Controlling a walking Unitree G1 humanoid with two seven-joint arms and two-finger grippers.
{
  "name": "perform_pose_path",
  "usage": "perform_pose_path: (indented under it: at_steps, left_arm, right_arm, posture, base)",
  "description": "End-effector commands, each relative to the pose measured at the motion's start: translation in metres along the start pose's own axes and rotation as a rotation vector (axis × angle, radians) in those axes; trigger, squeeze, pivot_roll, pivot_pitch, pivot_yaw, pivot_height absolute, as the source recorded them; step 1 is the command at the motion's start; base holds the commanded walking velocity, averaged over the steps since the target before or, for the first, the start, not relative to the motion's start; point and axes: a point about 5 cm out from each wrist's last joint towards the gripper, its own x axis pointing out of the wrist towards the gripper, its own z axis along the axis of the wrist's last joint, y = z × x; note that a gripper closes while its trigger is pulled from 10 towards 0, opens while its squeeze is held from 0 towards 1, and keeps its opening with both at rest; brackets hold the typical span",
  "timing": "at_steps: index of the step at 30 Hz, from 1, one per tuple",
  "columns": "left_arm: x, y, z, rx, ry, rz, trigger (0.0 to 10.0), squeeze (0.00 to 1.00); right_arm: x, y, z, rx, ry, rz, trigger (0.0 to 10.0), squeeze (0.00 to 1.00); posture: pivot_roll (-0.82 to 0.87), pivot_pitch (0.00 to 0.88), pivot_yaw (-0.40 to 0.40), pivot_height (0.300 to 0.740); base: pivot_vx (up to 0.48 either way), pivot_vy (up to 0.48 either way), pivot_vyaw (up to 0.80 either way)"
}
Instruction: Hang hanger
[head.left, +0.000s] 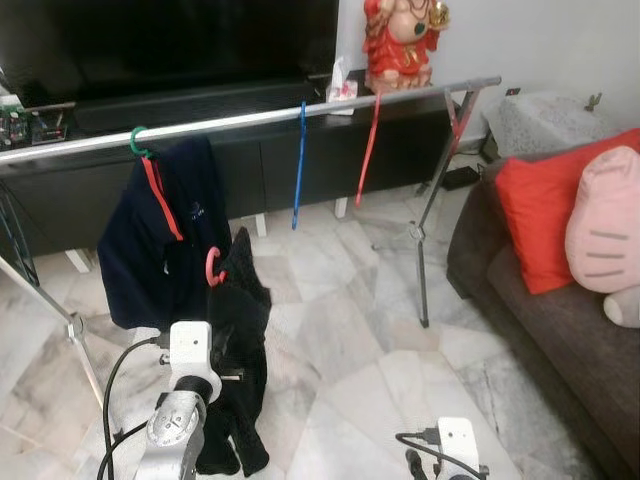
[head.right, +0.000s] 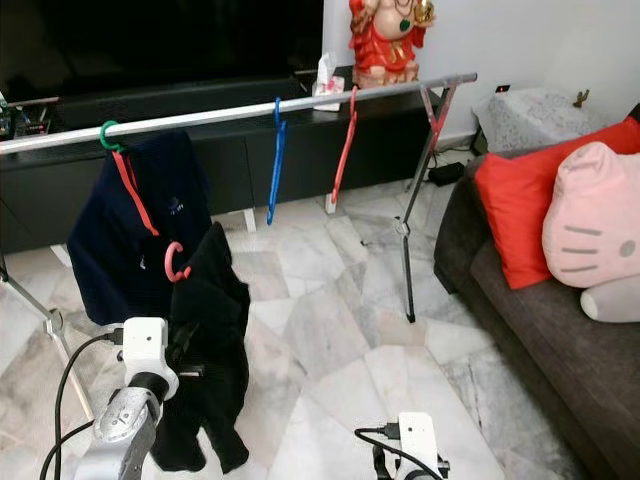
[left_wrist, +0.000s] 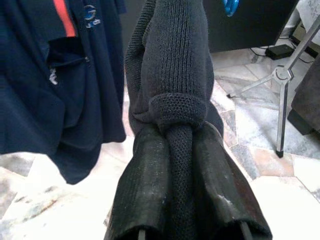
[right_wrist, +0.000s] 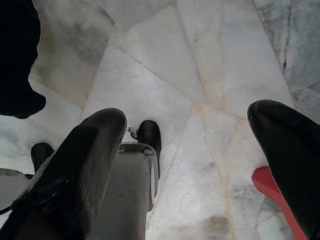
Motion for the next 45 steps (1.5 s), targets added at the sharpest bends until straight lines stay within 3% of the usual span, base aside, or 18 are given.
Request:
perform_pose_path:
  at_steps: [1,30,45]
  left_arm:
    - [0.0016,0.0023,0.0113,0.01,-0.057,0.002,10.0,0.0]
    - [0.001,0.0029,0.0114,0.0,-0.054,0.002,10.0,0.0]
    - [0.0008,0.0042,0.0114,0.0,-0.052,0.004,10.0,0.0]
  right_arm:
    - [-0.0003,0.0009,-0.0016,0.012,0.003,-0.003,10.0,0.0]
    - [-0.0002,0.0008,-0.002,0.006,0.013,0.0,10.0,0.0]
    - [-0.0001,0.0012,-0.0025,0.003,0.019,0.006,10.0,0.0]
  posture:
    - [-0.06,0.0,-0.002,0.74]
    - [-0.06,0.0,-0.004,0.74]
    - [-0.06,0.0,-0.002,0.74]
  base:
    - [-0.27,0.0,0.0]
    - [-0.287,0.0,-0.11]
    - [-0.343,0.0,-0.74]
